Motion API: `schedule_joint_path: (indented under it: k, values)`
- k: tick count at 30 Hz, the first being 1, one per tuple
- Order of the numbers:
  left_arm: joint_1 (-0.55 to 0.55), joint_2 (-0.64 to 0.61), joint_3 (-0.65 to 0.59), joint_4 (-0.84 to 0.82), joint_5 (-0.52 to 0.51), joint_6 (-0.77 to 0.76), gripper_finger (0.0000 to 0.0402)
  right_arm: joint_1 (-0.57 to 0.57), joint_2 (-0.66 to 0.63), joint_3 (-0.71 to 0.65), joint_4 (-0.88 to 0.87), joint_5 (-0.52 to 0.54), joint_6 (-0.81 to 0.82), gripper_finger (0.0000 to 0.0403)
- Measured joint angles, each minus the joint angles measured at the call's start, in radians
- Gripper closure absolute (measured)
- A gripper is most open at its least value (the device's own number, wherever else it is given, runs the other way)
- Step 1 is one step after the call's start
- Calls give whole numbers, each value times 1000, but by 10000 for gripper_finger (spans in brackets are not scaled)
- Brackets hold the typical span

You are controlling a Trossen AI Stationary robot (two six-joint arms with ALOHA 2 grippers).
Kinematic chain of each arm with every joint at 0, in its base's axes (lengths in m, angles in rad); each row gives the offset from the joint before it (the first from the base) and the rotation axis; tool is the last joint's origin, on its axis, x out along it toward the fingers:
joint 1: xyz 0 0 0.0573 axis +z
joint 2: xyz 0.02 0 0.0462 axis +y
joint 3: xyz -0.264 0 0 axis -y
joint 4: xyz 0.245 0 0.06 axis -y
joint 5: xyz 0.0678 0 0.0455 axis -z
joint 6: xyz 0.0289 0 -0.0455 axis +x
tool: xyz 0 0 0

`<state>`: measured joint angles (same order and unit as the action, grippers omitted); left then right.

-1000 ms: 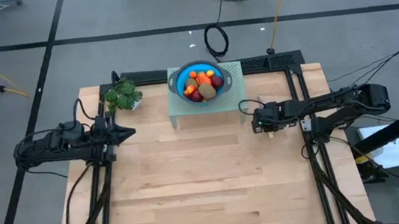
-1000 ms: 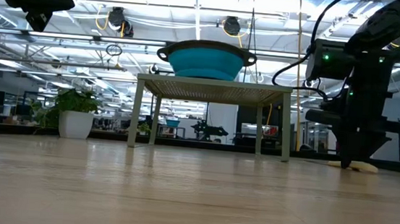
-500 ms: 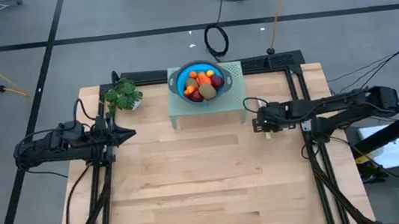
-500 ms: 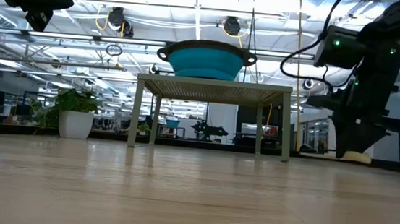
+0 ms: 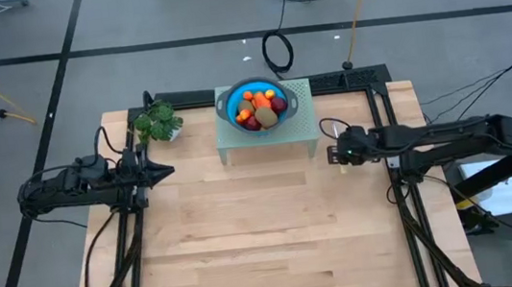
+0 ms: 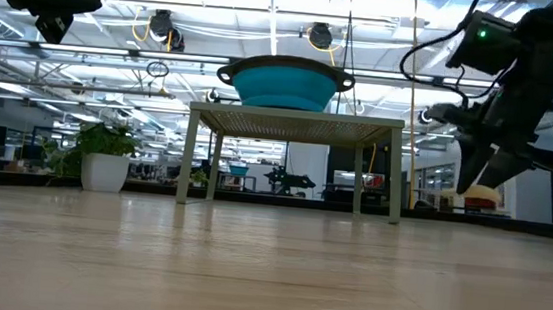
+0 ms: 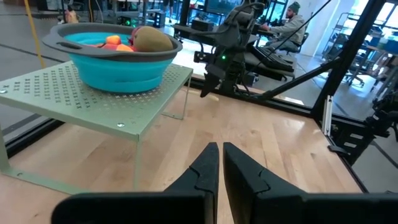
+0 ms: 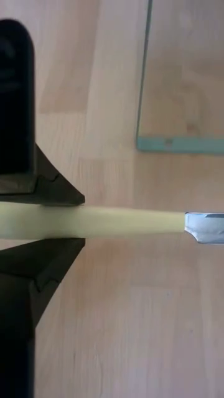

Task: Pick & Place Fruit
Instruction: Put the table knife on the shelf

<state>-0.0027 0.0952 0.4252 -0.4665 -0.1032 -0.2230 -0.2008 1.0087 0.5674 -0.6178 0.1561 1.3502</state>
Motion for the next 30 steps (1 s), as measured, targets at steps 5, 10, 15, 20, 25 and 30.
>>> schedule_joint_path:
  k: [5, 10, 15, 20, 25, 30]
  values:
    - [0, 0, 0, 0, 0, -10, 380, 0, -64, 1, -5, 25, 0, 335]
    - [0, 0, 0, 0, 0, -23, 380, -1, -145, 2, -7, 61, 0, 338]
    - [0, 0, 0, 1, 0, -23, 380, -1, -229, 2, 22, 79, 0, 334]
    - [0, 0, 0, 1, 0, -24, 380, 0, -291, 2, 88, 80, -10, 336]
    - [0, 0, 0, 0, 0, -24, 380, 0, -328, 2, 231, 106, -55, 333]
    - [0, 0, 0, 1, 0, -24, 380, 0, -336, 4, 401, 110, -109, 336]
